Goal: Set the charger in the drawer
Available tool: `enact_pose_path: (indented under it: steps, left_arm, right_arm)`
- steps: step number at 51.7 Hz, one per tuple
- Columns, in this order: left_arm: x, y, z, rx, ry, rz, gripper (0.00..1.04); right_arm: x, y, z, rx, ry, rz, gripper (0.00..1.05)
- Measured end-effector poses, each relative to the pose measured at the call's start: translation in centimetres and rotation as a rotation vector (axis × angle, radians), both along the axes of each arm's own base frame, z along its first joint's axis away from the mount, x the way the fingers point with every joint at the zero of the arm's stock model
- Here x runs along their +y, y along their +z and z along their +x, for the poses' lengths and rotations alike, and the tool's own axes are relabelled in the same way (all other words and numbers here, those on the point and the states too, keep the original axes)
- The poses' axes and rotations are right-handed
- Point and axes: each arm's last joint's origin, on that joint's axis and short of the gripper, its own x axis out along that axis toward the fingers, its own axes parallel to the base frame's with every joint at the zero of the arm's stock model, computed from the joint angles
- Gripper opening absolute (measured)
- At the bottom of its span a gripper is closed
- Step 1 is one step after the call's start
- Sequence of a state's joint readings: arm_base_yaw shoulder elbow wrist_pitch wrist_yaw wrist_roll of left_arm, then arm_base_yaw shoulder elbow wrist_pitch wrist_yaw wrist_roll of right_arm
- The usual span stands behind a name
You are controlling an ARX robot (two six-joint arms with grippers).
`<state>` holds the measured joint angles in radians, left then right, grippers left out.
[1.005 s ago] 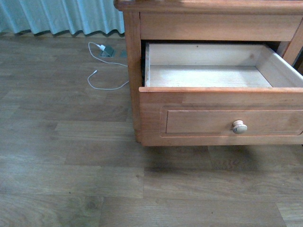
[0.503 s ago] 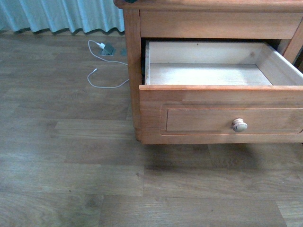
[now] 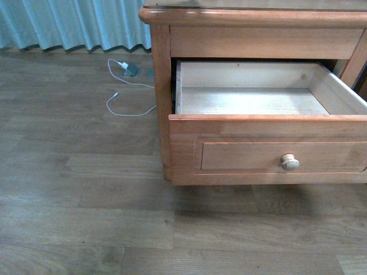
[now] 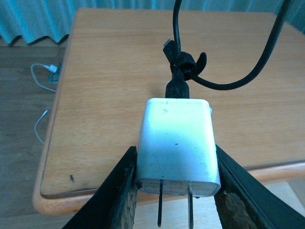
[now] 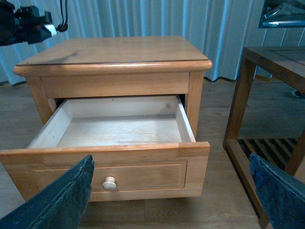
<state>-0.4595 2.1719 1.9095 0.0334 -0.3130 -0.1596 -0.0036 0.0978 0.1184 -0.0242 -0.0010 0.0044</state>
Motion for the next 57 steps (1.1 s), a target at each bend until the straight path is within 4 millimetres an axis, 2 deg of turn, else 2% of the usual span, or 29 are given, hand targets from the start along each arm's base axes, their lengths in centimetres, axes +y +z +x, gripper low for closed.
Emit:
enact_pose_path:
  steps: [5,11,20,25,32,41,47,52,57]
  left_arm:
    - [-1.2,1.5,-1.8,-0.026,-0.082,-0.023,0.40]
    - [-2.7,1.9,-3.4,-0.023,-0.175,-0.022,0.40]
    - [-5.9,-0.1,-6.1,0.047,-0.348,0.047,0.40]
    - [-7.1,-1.7,-6.8,0.098,-0.396,0.088,0.40]
    - [-7.6,-4.5,-5.8,0.163,-0.407,0.109,0.40]
    - [-7.1,-10.3,-3.0,0.294,-0.359,0.144,0.40]
    - [-7.0,-13.0,-2.0,0.350,-0.336,0.156,0.40]
    - [-7.1,-13.9,-1.8,0.369,-0.328,0.161,0.41]
    - [-7.1,-13.7,-1.8,0.357,-0.322,0.166,0.58]
  right_arm:
    - [0.0,0.0,0.0,0.000,0.000,0.000,0.97]
    - [0.0,0.0,0.0,0.000,0.000,0.000,0.97]
    - [0.0,0.0,0.0,0.000,0.000,0.000,0.97]
    - [0.0,0.0,0.0,0.000,0.000,0.000,0.97]
    - [0.0,0.0,0.0,0.000,0.000,0.000,0.97]
    - [0.0,0.0,0.0,0.000,0.000,0.000,0.97]
    - [0.0,0.0,0.0,0.000,0.000,0.000,0.97]
    - [0.0,0.0,0.0,0.000,0.000,0.000,0.97]
    - [0.0,0.0,0.0,0.000,0.000,0.000,0.97]
